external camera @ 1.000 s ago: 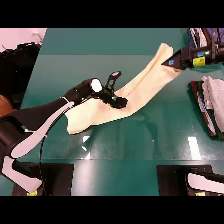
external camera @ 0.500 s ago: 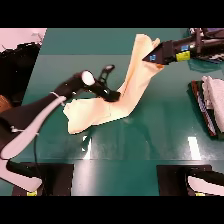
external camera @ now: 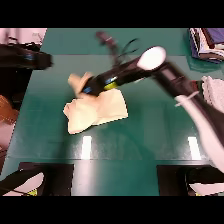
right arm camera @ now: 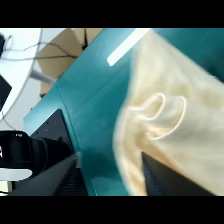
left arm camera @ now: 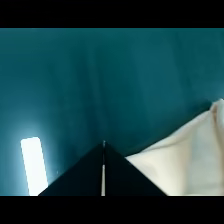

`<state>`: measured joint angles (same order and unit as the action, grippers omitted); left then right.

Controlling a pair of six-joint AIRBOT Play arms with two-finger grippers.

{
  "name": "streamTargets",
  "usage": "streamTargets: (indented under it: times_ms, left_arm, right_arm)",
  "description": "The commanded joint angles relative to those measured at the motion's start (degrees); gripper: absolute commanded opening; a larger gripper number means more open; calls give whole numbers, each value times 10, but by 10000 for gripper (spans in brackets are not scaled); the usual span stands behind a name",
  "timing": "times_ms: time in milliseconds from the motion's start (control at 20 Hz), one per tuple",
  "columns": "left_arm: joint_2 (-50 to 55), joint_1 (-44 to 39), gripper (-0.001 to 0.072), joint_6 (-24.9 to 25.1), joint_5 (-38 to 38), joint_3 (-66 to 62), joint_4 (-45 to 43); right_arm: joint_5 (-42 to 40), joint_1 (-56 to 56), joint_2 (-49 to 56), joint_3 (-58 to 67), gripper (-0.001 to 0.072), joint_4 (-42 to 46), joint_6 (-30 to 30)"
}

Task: Fold the shirts.

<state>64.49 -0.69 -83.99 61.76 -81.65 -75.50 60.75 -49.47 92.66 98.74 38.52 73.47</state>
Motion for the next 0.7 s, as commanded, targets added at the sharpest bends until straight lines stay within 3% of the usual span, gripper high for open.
streamTargets:
  times_ms: [0, 150, 250, 400, 550, 600, 650]
  left_arm:
    - [-59, 67, 27, 0, 28, -1, -27]
    - [-61, 74, 27, 0, 54, -1, -26]
    - [-61, 74, 27, 0, 60, -1, -18]
    - [-61, 74, 27, 0, 65, -1, -11]
    - [-61, 74, 27, 0, 62, -1, 17]
    - [-61, 74, 27, 1, 60, -1, 28]
    - [-61, 74, 27, 5, 57, -1, 36]
  right_arm:
    - [-23, -87, 78, 53, 529, 8, -22]
    - [90, -61, 93, 90, 525, 78, 6]
    - [130, -23, 69, 50, 525, 118, 11]
    - [111, 69, 2, -90, 524, 163, 23]
    - [35, 188, -52, -238, 532, 154, 39]
    - [18, 227, -53, -270, 612, 126, 39]
    - [15, 254, -44, -290, 643, 101, 38]
